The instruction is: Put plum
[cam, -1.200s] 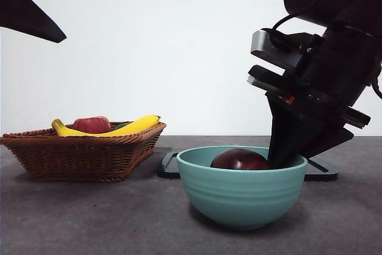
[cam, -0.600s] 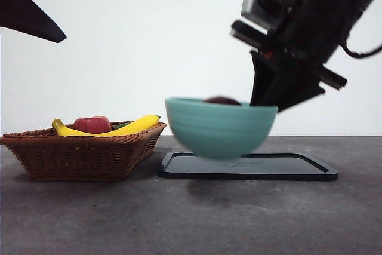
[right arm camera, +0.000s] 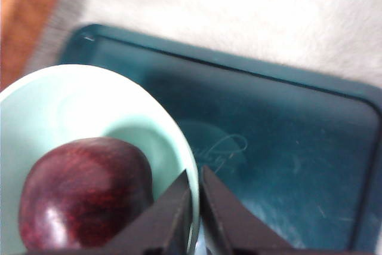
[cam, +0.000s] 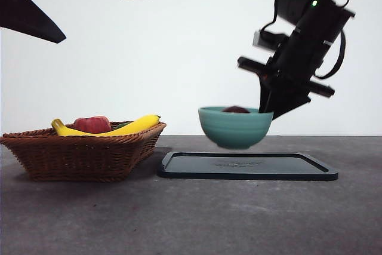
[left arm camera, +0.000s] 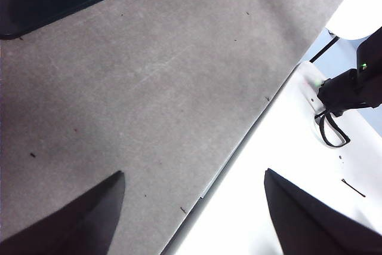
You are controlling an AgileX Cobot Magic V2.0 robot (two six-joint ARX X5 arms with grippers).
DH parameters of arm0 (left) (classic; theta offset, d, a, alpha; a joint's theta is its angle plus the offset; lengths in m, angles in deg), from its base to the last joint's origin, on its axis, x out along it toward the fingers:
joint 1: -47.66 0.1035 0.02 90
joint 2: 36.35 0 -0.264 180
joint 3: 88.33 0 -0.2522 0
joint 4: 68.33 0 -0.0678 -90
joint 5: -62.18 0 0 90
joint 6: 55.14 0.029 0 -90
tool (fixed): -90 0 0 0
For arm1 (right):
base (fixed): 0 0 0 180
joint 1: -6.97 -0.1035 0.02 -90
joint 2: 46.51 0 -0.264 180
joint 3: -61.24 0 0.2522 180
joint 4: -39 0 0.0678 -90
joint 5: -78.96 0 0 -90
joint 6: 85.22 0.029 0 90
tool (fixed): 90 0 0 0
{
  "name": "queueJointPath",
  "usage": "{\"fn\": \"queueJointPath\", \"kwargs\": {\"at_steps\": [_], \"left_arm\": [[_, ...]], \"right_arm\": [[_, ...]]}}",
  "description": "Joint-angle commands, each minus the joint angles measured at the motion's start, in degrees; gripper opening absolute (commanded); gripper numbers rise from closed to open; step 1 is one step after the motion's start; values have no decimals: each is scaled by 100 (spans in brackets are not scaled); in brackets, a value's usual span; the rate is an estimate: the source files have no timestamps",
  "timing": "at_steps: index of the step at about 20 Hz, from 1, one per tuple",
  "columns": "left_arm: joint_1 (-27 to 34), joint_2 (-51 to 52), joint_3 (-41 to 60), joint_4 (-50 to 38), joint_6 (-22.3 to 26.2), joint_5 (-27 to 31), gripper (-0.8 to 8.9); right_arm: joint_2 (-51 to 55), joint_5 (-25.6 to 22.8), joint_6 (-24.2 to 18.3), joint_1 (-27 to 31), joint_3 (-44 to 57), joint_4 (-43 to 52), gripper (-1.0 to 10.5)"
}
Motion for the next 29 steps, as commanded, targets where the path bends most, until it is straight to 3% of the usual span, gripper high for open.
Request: {"fn": "queueJointPath", "kwargs": {"at_steps": [1, 9, 12, 14, 17, 24, 29], "left_arm": [[-37, -15, -50, -31, 24, -26, 374], [-37, -15, -50, -33, 24, -26, 374], [-37, -15, -50, -33, 24, -26, 374], [-37, -15, -50, -33, 24, -26, 374], [-37, -15, -50, -33, 24, -26, 374], [-37, -15, -50, -44, 26, -26, 374], [-37, -15, -50, -44, 26, -26, 374]], "right_arm": [[-328, -7, -50, -20, -173, 175, 10], [-632, 20, -50, 7, -177, 181, 15], [-608, 17, -24, 7, -197, 146, 185], [-402, 2, -26, 17, -251, 59, 198], [354, -22, -59, 22, -293, -120, 199], [2857, 15, -658, 15, -256, -2011, 199], [4380, 57, -656, -52, 549, -2177, 199]]}}
